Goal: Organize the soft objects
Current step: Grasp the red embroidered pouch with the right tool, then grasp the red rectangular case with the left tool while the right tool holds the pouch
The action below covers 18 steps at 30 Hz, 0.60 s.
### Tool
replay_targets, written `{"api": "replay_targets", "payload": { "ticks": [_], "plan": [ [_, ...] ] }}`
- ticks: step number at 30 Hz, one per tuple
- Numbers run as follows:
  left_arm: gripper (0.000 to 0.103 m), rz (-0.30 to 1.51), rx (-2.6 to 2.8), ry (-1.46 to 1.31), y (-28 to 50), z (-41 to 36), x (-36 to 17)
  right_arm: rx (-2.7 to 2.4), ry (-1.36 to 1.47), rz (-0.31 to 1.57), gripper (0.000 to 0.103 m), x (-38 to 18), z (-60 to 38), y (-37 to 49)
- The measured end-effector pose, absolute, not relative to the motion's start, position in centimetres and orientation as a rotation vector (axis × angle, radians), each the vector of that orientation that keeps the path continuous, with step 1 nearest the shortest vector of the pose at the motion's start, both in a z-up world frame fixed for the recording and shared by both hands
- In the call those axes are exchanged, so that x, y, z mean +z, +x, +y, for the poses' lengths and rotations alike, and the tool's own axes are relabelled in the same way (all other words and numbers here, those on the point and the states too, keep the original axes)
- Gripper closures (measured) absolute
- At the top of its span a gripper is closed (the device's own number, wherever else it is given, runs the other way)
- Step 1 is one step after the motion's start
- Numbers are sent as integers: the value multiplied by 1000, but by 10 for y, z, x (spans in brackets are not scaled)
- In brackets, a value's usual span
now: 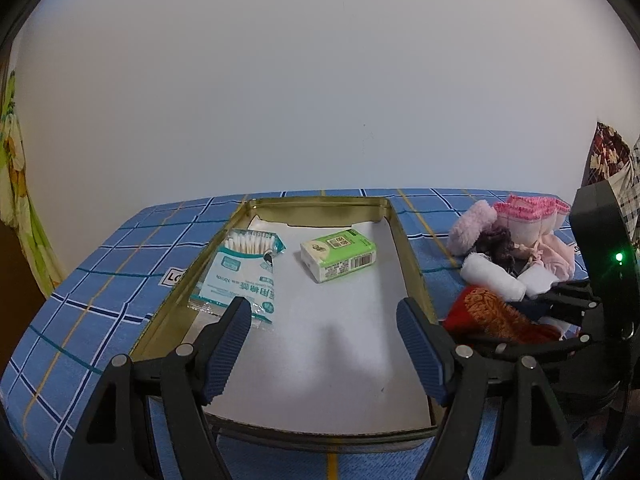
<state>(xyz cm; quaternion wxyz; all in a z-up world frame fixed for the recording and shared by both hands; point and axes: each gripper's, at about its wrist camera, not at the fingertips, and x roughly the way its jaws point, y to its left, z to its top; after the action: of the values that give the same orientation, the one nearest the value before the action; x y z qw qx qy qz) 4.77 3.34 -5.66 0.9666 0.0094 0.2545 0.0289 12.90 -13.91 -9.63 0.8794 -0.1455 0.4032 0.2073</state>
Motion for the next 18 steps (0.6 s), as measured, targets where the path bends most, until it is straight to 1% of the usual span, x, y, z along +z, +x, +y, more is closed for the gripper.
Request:
{"api": "replay_targets", "payload": {
  "ticks": [2,4,11,18],
  "plan": [
    [26,518,63,10,49,35,-57,444,-297,822,77,-94,-141,126],
    [26,517,72,3,49,35,-56,447,-286,786,79,-88,-143,120],
    [26,483,20,-10,35,12,-44,427,-126,621,80,-49,-185,81],
    [26,513,-113,21,27,-42,-45,280,-56,557,80,-30,-246,41]
  ]
}}
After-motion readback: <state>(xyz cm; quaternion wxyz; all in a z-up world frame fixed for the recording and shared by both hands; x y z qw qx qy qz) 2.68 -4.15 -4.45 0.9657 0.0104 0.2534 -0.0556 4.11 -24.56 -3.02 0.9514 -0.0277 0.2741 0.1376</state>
